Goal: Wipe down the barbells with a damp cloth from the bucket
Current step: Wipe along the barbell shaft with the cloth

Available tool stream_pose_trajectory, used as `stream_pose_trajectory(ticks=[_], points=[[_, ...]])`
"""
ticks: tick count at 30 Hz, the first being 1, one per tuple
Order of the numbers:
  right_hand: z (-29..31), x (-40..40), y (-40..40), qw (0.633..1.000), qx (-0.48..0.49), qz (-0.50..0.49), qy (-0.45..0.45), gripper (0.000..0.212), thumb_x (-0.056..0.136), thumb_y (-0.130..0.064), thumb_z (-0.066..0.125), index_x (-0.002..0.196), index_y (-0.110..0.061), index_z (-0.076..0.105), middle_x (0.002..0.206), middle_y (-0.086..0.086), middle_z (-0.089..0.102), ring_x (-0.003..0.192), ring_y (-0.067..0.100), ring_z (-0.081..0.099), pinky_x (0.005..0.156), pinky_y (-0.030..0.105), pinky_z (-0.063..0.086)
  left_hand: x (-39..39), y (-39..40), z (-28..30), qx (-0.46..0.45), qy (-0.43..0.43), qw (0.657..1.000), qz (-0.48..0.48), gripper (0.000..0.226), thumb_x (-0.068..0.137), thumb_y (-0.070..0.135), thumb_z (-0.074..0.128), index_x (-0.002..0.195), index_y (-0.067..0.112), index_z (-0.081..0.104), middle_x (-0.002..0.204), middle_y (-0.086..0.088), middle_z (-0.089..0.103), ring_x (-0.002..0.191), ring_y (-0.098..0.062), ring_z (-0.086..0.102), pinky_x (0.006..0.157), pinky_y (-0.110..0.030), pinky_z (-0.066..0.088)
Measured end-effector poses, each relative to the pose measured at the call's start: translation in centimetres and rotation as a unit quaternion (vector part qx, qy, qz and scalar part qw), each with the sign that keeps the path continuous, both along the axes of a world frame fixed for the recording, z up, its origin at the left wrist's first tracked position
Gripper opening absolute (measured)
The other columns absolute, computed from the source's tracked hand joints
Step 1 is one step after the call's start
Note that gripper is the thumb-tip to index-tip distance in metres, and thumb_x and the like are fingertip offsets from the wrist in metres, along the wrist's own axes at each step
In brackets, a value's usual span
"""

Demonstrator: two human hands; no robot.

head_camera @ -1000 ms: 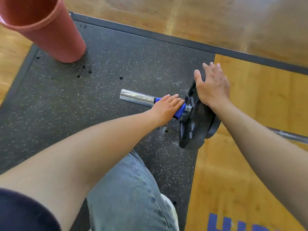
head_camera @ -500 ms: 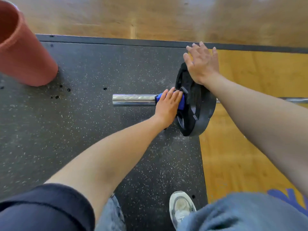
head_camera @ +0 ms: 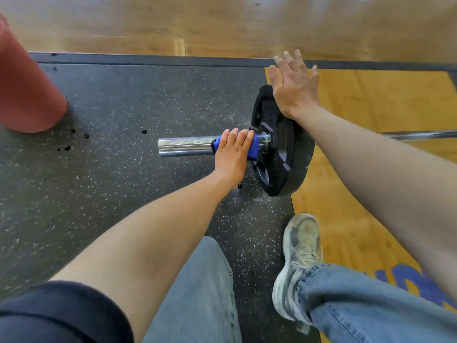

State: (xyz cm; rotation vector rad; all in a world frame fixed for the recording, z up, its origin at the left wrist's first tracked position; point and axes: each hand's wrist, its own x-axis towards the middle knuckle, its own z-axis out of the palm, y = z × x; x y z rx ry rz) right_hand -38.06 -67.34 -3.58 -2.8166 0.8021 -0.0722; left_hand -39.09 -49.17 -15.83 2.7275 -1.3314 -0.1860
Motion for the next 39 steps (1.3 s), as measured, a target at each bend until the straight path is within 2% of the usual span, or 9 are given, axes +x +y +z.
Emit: stream_pose_trajectory(ticks=[5,10,14,20,26,29,32,36,39], points=[[-0.7,-4.7,1.4,0.997,-0.054,0.051,0.02,0.058,0.107,-0.048,0.02,0.161,-0.026,0.017,0.17,-0.002,0.008,0.157,0.018,-0.001,0.122,0.056,-0.002,0.1,-0.1,-0.6,-0.005,0.003,1.0,-0.002,0.081,0.098,0.013,0.053,0.162,0.013,0.003,0.163,-0.005,0.019,0.152,-0.03,0.016,0.128,-0.044,0.001],[-1.6,-4.2,1.3,0.997,-0.055,0.033,-0.039,0.055,0.108,-0.042,0.021,0.16,-0.024,0.023,0.168,-0.002,0.019,0.156,0.019,0.007,0.121,0.055,-0.002,0.1,-1.1,-0.2,0.008,-0.012,1.0,0.013,0.08,0.103,0.037,0.051,0.162,0.01,0.005,0.166,-0.007,0.019,0.156,-0.031,0.008,0.127,-0.046,0.0],[-1.5,-2.1,0.0,0.999,-0.014,0.022,-0.043,0.055,0.108,-0.044,0.02,0.16,-0.027,0.024,0.168,-0.002,0.022,0.156,0.018,0.007,0.122,0.055,-0.004,0.7,-1.8,-0.5,-0.032,-0.054,0.998,0.026,0.072,0.1,0.012,0.052,0.161,0.007,0.014,0.163,-0.01,0.029,0.155,-0.033,0.016,0.127,-0.047,0.007],[-1.5,0.5,-0.7,0.999,-0.015,0.005,-0.028,0.063,0.105,-0.058,0.02,0.158,-0.026,0.029,0.165,-0.001,0.028,0.155,0.02,0.014,0.121,0.056,-0.001,3.5,-0.1,-0.2,-0.005,-0.085,0.995,-0.058,0.085,0.092,0.003,0.061,0.163,0.015,0.015,0.165,-0.013,0.027,0.148,-0.044,0.028,0.122,-0.056,0.023],[-1.5,0.8,-0.9,1.0,-0.006,-0.014,-0.026,0.07,0.101,-0.065,0.019,0.156,-0.025,0.034,0.163,-0.003,0.034,0.154,0.018,0.019,0.122,0.056,0.001,3.9,-3.1,1.2,-0.119,-0.021,0.993,0.007,0.065,0.079,-0.011,0.074,0.136,0.018,0.063,0.152,-0.016,0.046,0.147,-0.049,0.029,0.114,-0.068,0.029],[-1.6,0.7,-1.0,0.999,0.001,-0.023,-0.041,0.07,0.101,-0.066,0.021,0.155,-0.024,0.036,0.161,-0.002,0.038,0.153,0.018,0.022,0.122,0.055,0.003,3.1,-3.5,0.3,-0.106,-0.004,0.994,0.028,0.068,0.08,-0.003,0.074,0.142,0.021,0.058,0.153,-0.012,0.045,0.15,-0.046,0.025,0.113,-0.074,0.023],[-1.6,0.8,-1.0,0.998,0.006,-0.027,-0.051,0.071,0.1,-0.067,0.023,0.153,-0.024,0.039,0.158,0.001,0.042,0.151,0.02,0.026,0.121,0.055,0.006,2.1,-2.2,-0.9,-0.098,-0.033,0.995,0.015,0.066,0.089,0.031,0.061,0.152,0.024,0.045,0.156,-0.01,0.041,0.15,-0.044,0.024,0.116,-0.073,0.015],[-1.7,0.7,-1.1,0.997,0.013,-0.029,-0.068,0.07,0.1,-0.067,0.024,0.15,-0.022,0.043,0.153,0.004,0.048,0.148,0.023,0.032,0.121,0.055,0.009,1.9,-2.8,-0.3,-0.15,0.013,0.986,0.073,0.061,0.098,0.065,0.039,0.141,0.028,0.061,0.15,-0.005,0.053,0.149,-0.037,0.031,0.12,-0.066,0.014],[-1.7,0.8,-1.1,0.997,0.014,-0.031,-0.072,0.071,0.099,-0.068,0.024,0.148,-0.021,0.046,0.149,0.005,0.052,0.143,0.026,0.038,0.12,0.056,0.012,2.2,-3.5,-0.2,-0.144,0.015,0.987,0.072,0.045,0.098,0.052,0.059,0.136,0.028,0.065,0.144,-0.005,0.059,0.144,-0.038,0.04,0.118,-0.064,0.025]])
